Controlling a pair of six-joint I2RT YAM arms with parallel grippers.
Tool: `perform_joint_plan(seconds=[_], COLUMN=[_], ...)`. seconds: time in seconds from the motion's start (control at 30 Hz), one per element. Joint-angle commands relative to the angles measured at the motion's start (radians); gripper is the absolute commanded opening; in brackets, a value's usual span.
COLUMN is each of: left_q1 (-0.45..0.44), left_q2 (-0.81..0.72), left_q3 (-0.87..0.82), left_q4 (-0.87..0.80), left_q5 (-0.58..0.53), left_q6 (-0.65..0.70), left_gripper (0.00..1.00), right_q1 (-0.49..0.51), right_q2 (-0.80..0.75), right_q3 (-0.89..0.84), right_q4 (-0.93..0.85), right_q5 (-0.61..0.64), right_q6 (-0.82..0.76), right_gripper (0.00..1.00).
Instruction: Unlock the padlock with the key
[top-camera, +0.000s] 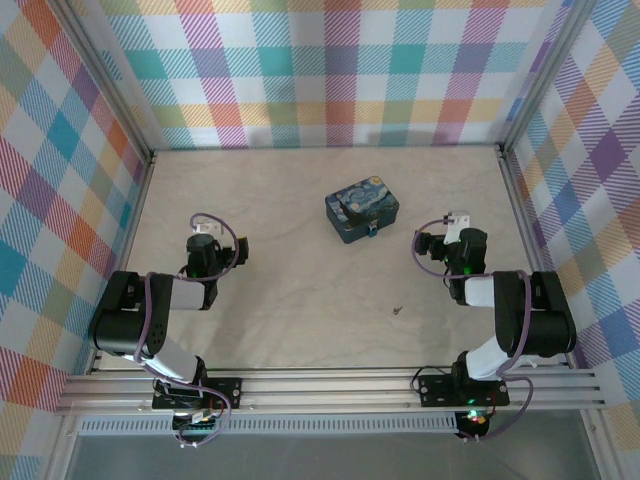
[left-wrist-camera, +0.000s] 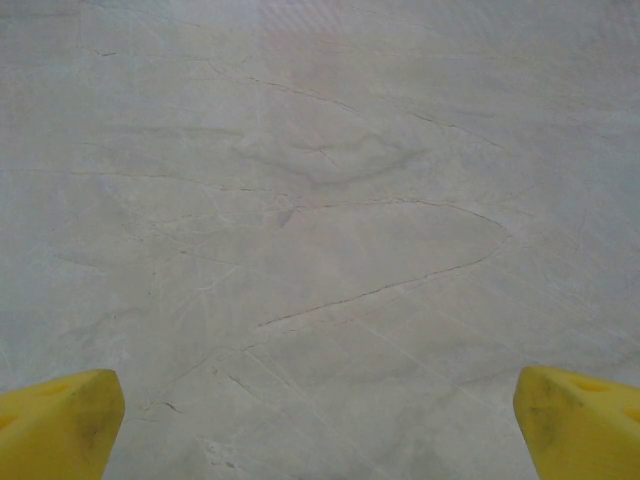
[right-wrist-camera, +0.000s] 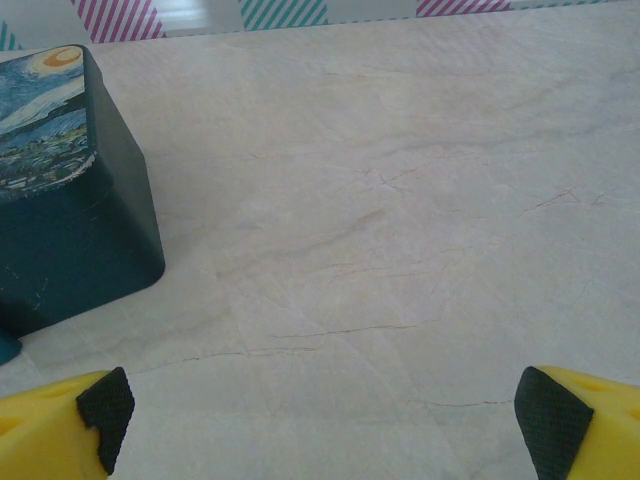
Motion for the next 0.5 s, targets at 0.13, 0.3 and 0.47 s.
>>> perform_joint_plan(seconds=[0.13,0.3,0.47], left_q1=[0.007,0.008,0.004], left_q2=[0.002,0.002,-0.051], left_q3=[0.020,0.020,0.061], left_q4=[0.033,0.032,-0.078], left_q5=[0.008,0.009,0.001], left_q6=[-0.011,-0.012,-0.009], left_gripper=[1.00,1.00,1.00], right_q1=[0.006,0.005,0.005], right_q2=[-0.001,0.000,-0.019], right_q3=[0.011,0.011,0.005], right_q4=[0.024,0.022,0.020], right_q5=[0.004,0.004,0.062], right_q6=[0.008,0.008,0.039], right_gripper=[1.00,1.00,1.00])
